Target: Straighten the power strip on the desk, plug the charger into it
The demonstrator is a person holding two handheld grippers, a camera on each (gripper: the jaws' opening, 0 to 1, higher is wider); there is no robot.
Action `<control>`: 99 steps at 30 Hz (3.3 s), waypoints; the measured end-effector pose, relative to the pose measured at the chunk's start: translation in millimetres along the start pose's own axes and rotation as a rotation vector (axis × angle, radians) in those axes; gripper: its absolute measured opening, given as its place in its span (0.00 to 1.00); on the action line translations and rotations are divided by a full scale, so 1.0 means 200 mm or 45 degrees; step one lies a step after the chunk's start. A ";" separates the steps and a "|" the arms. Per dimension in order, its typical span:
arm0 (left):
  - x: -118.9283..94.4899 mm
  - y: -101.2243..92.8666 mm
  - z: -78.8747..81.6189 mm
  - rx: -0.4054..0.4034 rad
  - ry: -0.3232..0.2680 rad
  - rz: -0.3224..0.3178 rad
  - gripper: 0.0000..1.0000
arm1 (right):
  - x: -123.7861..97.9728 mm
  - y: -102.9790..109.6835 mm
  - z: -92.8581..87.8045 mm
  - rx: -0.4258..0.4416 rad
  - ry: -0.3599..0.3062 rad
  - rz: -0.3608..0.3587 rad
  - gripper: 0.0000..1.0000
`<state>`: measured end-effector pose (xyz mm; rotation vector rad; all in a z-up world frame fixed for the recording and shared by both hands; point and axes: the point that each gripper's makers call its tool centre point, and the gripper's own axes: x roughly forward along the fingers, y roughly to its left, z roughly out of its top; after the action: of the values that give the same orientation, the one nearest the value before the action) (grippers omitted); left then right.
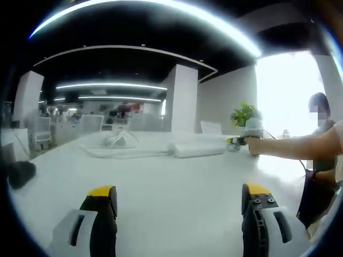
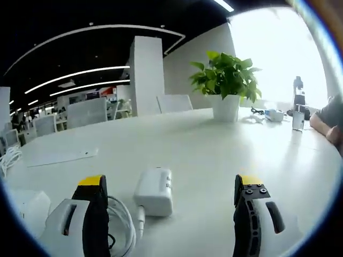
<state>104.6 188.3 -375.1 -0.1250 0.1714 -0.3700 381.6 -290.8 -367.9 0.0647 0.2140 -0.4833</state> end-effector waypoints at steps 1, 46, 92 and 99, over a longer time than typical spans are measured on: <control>0.00 0.00 0.00 -0.001 0.000 0.000 0.99 | 0.00 0.00 0.00 -0.003 0.000 0.003 0.96; -0.03 -0.01 0.01 -0.012 -0.026 0.001 0.99 | 0.01 0.08 -0.04 -0.051 0.051 0.290 0.27; -0.02 -0.04 0.03 0.006 -0.025 -0.011 0.99 | 0.03 0.15 0.02 -0.067 0.034 0.613 0.26; -0.02 -0.04 0.03 0.007 -0.026 -0.009 0.99 | 0.02 0.16 0.04 -0.057 0.023 0.639 0.26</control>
<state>99.0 182.7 -368.3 -0.1240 0.1498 -0.3762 401.7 -264.8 -361.2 0.0761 0.2174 0.0217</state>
